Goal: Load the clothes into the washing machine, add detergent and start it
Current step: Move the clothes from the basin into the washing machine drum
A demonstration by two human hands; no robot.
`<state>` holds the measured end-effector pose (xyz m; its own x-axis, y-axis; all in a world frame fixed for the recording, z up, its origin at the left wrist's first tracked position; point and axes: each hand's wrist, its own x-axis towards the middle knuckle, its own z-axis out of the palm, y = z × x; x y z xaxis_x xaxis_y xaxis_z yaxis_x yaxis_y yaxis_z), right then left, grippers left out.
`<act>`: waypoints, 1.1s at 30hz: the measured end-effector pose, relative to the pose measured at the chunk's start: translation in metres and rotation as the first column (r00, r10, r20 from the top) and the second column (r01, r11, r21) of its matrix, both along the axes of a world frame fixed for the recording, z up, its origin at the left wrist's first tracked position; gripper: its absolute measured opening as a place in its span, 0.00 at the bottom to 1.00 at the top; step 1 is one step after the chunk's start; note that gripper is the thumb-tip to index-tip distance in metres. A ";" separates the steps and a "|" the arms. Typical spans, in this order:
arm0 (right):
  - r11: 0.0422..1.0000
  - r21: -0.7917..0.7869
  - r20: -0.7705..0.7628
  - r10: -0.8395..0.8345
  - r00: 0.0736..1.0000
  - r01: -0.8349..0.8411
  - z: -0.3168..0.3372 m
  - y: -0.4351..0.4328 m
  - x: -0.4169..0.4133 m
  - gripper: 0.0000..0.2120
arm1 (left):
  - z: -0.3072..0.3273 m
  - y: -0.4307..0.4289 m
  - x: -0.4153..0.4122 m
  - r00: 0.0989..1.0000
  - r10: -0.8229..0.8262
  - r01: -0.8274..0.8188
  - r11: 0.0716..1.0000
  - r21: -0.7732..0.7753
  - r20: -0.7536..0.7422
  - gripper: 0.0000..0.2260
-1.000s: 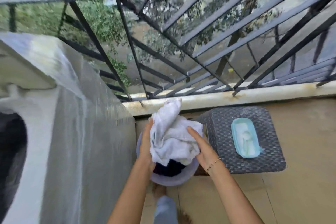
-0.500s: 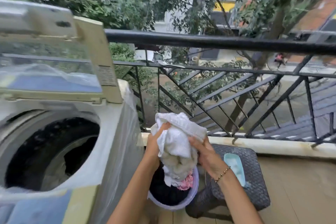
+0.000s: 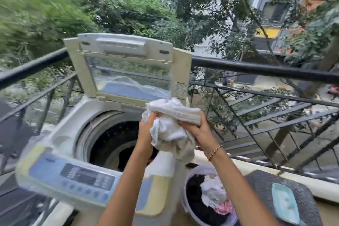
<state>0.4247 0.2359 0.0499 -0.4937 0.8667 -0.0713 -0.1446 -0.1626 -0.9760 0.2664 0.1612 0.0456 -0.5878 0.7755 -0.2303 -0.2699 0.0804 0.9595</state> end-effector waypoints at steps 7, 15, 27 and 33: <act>0.976 0.219 0.219 -0.047 0.975 -0.002 -0.019 -0.017 -0.132 0.26 | -0.005 -0.022 -0.126 0.994 0.086 -0.089 0.995 -0.041 -0.060 0.16; 0.964 0.162 0.755 0.016 0.655 -0.210 -0.085 -0.029 -0.158 0.29 | -0.088 -0.032 -0.183 0.990 -0.058 -0.021 0.838 -0.545 -0.128 0.24; 0.978 0.190 0.642 -0.192 0.743 0.088 -0.064 -0.025 -0.083 0.08 | -0.063 0.011 -0.077 0.978 -0.209 0.205 0.944 -0.258 0.014 0.10; 0.957 0.136 0.581 -0.286 0.762 0.255 -0.065 -0.012 -0.007 0.09 | -0.031 0.031 0.000 0.957 -0.290 0.291 0.952 -0.093 0.027 0.08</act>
